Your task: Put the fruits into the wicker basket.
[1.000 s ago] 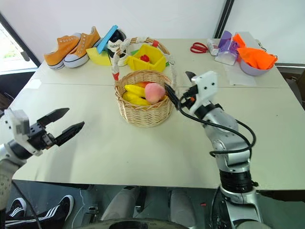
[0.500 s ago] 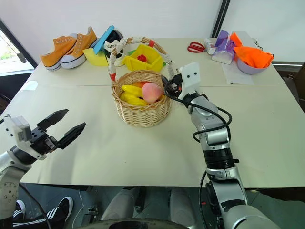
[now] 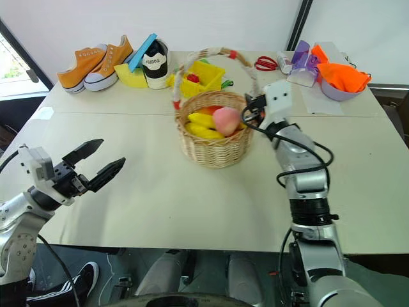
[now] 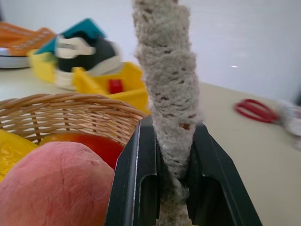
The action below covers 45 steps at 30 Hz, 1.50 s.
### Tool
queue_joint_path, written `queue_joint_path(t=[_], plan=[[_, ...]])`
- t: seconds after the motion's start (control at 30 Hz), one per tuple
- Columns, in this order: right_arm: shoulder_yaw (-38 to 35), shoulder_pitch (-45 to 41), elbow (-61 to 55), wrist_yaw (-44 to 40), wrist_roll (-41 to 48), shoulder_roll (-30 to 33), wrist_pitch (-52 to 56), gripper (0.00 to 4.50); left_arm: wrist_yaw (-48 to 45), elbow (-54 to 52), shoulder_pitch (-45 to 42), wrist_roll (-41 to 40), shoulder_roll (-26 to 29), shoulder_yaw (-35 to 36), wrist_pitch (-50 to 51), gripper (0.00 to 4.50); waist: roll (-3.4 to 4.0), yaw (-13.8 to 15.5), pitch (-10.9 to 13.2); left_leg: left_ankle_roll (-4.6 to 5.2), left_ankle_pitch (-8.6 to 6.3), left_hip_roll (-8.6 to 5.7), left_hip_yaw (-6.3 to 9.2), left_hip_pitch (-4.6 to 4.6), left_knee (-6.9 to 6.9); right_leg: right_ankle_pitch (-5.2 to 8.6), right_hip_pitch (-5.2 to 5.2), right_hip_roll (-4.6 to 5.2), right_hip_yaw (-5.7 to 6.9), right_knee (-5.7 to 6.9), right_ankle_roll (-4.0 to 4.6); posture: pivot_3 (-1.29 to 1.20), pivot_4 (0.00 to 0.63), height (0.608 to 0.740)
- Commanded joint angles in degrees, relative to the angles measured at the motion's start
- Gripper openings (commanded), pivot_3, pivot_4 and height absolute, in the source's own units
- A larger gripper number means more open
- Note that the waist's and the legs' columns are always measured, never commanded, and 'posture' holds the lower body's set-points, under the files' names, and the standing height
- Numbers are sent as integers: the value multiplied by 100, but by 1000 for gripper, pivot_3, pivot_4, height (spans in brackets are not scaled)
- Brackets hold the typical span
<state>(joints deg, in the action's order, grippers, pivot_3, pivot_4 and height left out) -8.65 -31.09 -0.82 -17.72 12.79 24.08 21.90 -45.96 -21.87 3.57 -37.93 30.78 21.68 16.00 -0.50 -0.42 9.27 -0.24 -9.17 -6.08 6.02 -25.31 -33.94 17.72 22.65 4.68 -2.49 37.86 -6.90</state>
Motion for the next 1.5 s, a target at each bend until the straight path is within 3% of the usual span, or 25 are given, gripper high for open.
queue_joint_path(t=[0.03, 0.3, 0.63, 0.67, 0.7, 0.77, 0.9, 1.03, 1.2, 1.37, 1.5], plan=[[-995, 121, 273, -51, 107, 673, -382, 101, -27, -39, -312, -97, -37, -328, 74, 4500, 1, 17, 1, 1, 0, -1, 0, 0, 0, 0, -5, 1, 0, -1, 0, 0, 150, 740], [-2061, 852, 1292, -156, 34, 1685, -1131, 101, -152, 136, -922, -9, -155, -1092, 198, 4500, 15, -60, -1, 10, 4, 5, -4, 3, 2, 0, -25, -4, -3, 2, -1, 0, 150, 740], [-2141, 1045, 1859, 52, -65, 1822, -1821, 101, -355, 438, -1167, 130, -155, -1300, 125, 4500, 20, -22, -3, 12, 5, 3, -10, 7, -5, 0, -35, -2, -5, 1, -1, 0, 150, 740], [-2131, 1065, 1864, 42, -64, 1820, -1824, 1172, -360, 460, -1176, 141, -162, -1311, 121, 4500, 20, -20, -3, 12, 5, 4, -10, 7, -5, 0, -36, -2, -4, 1, -2, 0, 150, 740], [-2139, 1075, 1862, 64, -75, 1809, -1855, 1501, -363, 470, -1174, 157, -171, -1321, 104, 4500, 19, -22, -3, 12, 6, 3, -10, 6, -5, 0, -35, -2, -4, 1, -1, 0, 150, 740], [-2157, 1080, 1874, 137, -89, 1795, -1818, 2633, -362, 486, -1165, 167, -196, -1338, 101, 4500, 21, -25, -2, 12, 5, 3, -10, 5, -5, 0, -34, -2, -5, 0, -1, 0, 150, 740], [-2236, 1051, 1809, 379, -44, 1762, -1606, 4485, -375, 487, -1152, 211, -238, -1378, 75, 4500, 22, -49, -1, 12, 6, 5, -10, 6, -5, 1, -33, -3, -5, 3, 0, 0, 150, 740], [-2478, 1090, 1211, 754, 282, 1481, -1244, 4485, -357, 546, -1195, 248, -279, -1396, 57, 4500, 23, -43, -1, 12, 6, 5, -9, 6, -5, 1, -32, -3, -5, 2, 0, 0, 150, 740], [-2829, 1409, -396, 1252, 1108, 749, -407, 4485, -359, 605, -1229, 278, -304, -1412, 60, 4500, 23, -24, -1, 11, 5, 6, -6, 5, -3, 1, -30, -3, -5, 3, -1, 0, 150, 740], [-2810, 2404, -2398, 1854, 1416, -86, 156, 4485, -349, 636, -1279, 236, -315, -1412, 119, 4500, 23, -8, -1, 11, 5, 4, 2, -2, -1, 2, -24, -2, -3, 2, -2, 0, 150, 740], [-2481, 3474, -3689, 1930, 1291, -764, -76, 4485, -325, 668, -1298, 273, -348, -1411, 85, 4500, 24, -9, -1, 10, 4, 2, 3, -2, 0, 11, -24, 0, -2, 1, 13, 0, 150, 740]])
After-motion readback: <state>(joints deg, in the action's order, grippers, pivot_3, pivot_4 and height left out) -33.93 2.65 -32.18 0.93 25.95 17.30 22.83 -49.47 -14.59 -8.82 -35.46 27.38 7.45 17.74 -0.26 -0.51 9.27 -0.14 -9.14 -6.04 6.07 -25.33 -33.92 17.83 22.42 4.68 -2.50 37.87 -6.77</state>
